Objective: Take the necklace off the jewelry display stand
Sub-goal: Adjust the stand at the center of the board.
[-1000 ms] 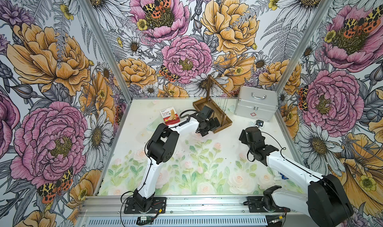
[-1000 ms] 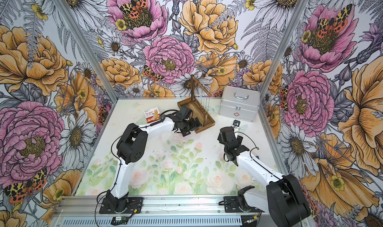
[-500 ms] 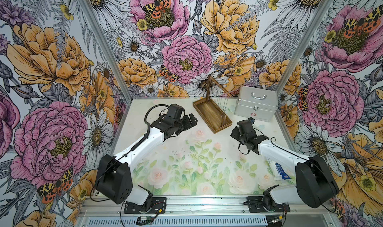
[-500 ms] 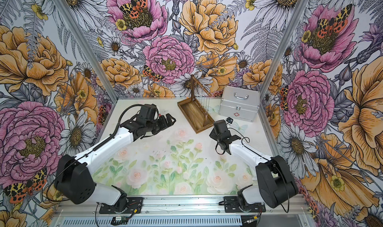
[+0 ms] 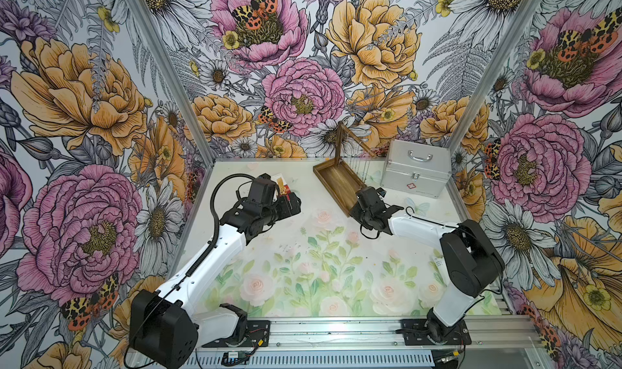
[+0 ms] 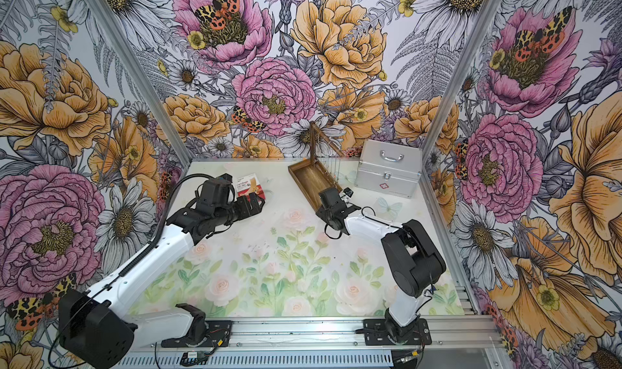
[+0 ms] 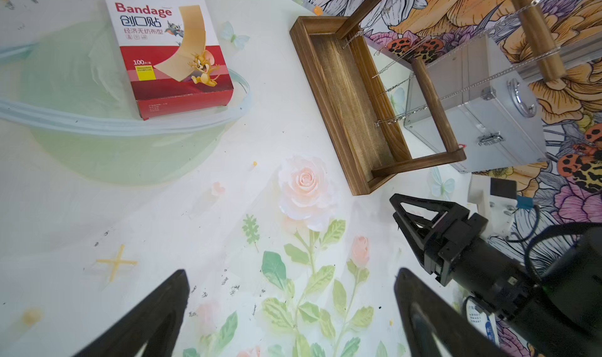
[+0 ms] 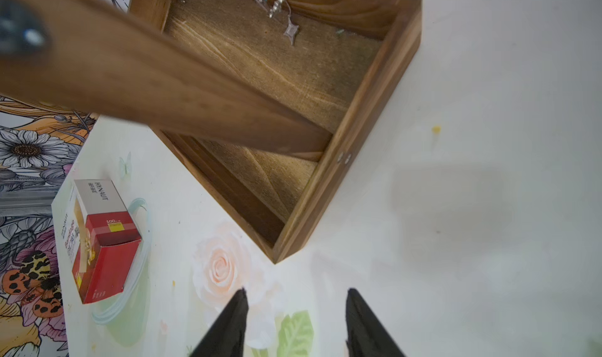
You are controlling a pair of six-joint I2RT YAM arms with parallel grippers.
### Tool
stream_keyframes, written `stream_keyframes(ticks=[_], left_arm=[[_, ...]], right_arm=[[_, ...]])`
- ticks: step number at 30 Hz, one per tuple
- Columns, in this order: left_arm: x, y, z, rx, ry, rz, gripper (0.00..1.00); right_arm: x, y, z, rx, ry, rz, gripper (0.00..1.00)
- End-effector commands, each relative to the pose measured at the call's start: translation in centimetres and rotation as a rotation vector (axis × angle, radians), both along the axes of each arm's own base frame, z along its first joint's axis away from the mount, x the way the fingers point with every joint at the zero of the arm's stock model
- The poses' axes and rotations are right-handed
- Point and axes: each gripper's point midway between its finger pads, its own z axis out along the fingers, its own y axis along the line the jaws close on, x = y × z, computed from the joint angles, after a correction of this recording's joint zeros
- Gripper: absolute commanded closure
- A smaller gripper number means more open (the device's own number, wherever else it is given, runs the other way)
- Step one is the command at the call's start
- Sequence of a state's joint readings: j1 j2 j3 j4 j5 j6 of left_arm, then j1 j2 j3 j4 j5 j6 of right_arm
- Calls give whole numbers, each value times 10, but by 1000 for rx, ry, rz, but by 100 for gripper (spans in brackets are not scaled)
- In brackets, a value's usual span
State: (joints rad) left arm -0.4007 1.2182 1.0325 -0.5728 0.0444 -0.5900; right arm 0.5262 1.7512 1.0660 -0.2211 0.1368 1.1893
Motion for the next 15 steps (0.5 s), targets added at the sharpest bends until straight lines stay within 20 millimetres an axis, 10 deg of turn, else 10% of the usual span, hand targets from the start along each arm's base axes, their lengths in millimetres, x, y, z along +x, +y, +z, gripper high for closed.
stream_keyframes(ticks=[1, 15], left_arm=[[-7, -1, 4, 21, -26, -31, 1], [-13, -12, 3, 56, -23, -70, 1]], right_arm=[[15, 0, 5, -16, -32, -52, 53], [36, -3, -12, -76, -26, -65, 59]])
